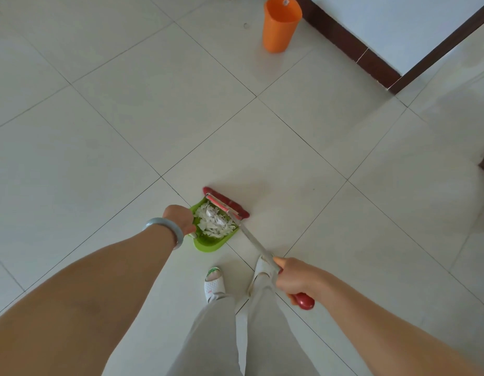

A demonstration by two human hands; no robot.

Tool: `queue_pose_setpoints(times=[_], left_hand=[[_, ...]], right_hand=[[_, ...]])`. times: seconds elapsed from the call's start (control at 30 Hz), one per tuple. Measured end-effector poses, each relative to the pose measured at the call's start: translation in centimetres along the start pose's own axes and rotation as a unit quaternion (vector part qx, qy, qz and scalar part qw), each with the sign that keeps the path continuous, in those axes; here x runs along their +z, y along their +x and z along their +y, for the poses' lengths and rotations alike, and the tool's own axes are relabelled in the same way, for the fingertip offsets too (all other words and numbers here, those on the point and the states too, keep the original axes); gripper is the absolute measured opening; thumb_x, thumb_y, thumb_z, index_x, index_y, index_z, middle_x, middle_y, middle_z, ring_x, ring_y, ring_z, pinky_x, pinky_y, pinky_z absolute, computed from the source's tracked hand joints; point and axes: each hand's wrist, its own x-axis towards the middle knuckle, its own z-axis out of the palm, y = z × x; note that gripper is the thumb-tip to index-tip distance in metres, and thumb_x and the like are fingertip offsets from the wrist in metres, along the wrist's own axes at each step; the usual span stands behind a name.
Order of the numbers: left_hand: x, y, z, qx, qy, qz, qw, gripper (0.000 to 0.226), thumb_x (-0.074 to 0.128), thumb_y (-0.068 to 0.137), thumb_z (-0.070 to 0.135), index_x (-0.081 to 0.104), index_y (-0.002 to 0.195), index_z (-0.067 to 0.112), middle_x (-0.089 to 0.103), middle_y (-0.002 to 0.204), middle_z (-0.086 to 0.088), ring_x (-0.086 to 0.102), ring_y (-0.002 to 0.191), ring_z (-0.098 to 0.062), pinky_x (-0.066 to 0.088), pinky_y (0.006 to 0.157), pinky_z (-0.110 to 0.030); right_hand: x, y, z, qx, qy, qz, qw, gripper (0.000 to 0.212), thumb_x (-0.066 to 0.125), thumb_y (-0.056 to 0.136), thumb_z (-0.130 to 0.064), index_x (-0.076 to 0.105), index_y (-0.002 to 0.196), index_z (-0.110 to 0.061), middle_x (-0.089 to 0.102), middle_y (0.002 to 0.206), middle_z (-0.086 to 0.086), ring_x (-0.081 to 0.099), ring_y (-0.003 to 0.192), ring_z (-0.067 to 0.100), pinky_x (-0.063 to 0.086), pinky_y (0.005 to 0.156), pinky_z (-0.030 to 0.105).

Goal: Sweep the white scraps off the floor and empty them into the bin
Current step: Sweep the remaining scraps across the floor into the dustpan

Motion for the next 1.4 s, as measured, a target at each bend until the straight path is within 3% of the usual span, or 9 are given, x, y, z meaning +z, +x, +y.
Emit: queue_pose_setpoints(times=[0.2,0.57,0.67,0.93,1.1,1.27,1.3,1.37,1.4], left_hand=[[0.5,-0.8,-0.5,-0.003,-0.007,0.006,1.000,0.051,0.031,0.101,0.042,0.030,0.058,0.014,0.031,0.059,0.004,0.028,0.049,-0.010,0.023,0.047,-0.019],[3.6,-3.7,-3.2,-0.043,-0.073,-0.009,0.996,0.044,0.034,0.100,0.043,0.040,0.067,0.014,0.035,0.061,0.006,0.047,0.066,-0.014,0.033,0.060,-0.022],[4.2,-4.7,-4.1,-0.046,-0.098,-0.017,0.994,0.037,0.037,0.101,0.038,0.049,0.077,0.013,0.041,0.066,0.004,0.054,0.082,-0.020,0.035,0.064,-0.023],[6.4,-6.3,-6.5,-0.089,-0.235,0.015,0.968,0.037,0.037,0.099,0.044,0.045,0.087,0.011,0.033,0.060,0.005,0.047,0.078,-0.018,0.035,0.068,-0.024],[7.4,-5.2,-6.3,-0.173,-0.460,-0.063,0.868,0.019,0.043,0.100,0.020,0.052,0.114,0.013,0.048,0.083,0.000,0.060,0.058,-0.002,0.051,0.072,-0.018],[7.3,-5.5,-6.3,-0.136,-0.419,-0.006,0.898,0.033,0.038,0.099,0.042,0.047,0.091,0.011,0.036,0.063,0.005,0.049,0.077,-0.016,0.038,0.069,-0.024],[7.6,-5.5,-6.4,-0.149,-0.456,-0.012,0.877,0.031,0.038,0.100,0.038,0.050,0.095,0.010,0.040,0.067,0.004,0.052,0.073,-0.014,0.042,0.069,-0.023],[7.8,-4.3,-6.4,-0.207,-0.612,-0.047,0.762,0.022,0.040,0.100,0.016,0.051,0.118,0.006,0.052,0.093,-0.005,0.063,0.069,-0.007,0.053,0.080,-0.023],[8.0,-4.1,-6.3,-0.201,-0.628,-0.051,0.750,0.027,0.042,0.098,0.005,0.047,0.124,0.001,0.051,0.107,-0.010,0.067,0.084,-0.008,0.050,0.090,-0.026]], right_hand=[[1.4,-3.5,-0.1,-0.019,0.043,-0.006,0.999,0.068,0.032,0.085,-0.007,0.028,0.148,-0.031,0.054,0.066,0.008,0.049,0.055,0.018,0.037,0.046,0.024],[2.6,-6.6,-0.4,-0.044,-0.014,0.021,0.999,0.058,0.027,0.093,-0.008,0.030,0.145,-0.033,0.040,0.071,-0.002,0.047,0.036,0.009,0.033,0.031,0.016],[2.3,-6.1,-1.1,-0.034,-0.014,0.026,0.999,0.061,0.029,0.091,-0.008,0.030,0.147,-0.033,0.045,0.070,-0.001,0.048,0.039,0.010,0.035,0.034,0.017],[0.7,-3.9,-2.7,-0.028,-0.037,0.045,0.998,0.058,0.037,0.083,-0.004,0.044,0.136,-0.027,0.059,0.068,0.010,0.054,0.053,0.020,0.046,0.052,0.027],[1.0,-1.9,-3.7,-0.025,-0.040,0.067,0.997,0.046,0.033,0.087,-0.004,0.046,0.129,-0.017,0.055,0.062,0.008,0.053,0.045,0.017,0.042,0.047,0.023],[3.2,-0.1,-3.8,-0.001,-0.052,0.049,0.997,0.057,0.033,0.085,-0.003,0.038,0.139,-0.020,0.059,0.063,0.010,0.057,0.046,0.019,0.046,0.051,0.025],[3.9,-0.1,-3.8,0.001,-0.045,0.042,0.998,0.060,0.033,0.085,-0.004,0.036,0.142,-0.022,0.061,0.068,0.010,0.058,0.048,0.019,0.050,0.055,0.028],[5.2,-0.3,-3.8,0.001,-0.038,0.030,0.999,0.065,0.035,0.086,-0.006,0.030,0.148,-0.025,0.061,0.072,0.009,0.059,0.050,0.018,0.051,0.059,0.029],[5.6,-0.6,-3.8,-0.003,-0.033,0.022,0.999,0.068,0.035,0.085,-0.006,0.028,0.149,-0.026,0.060,0.070,0.008,0.058,0.050,0.017,0.049,0.058,0.027]])
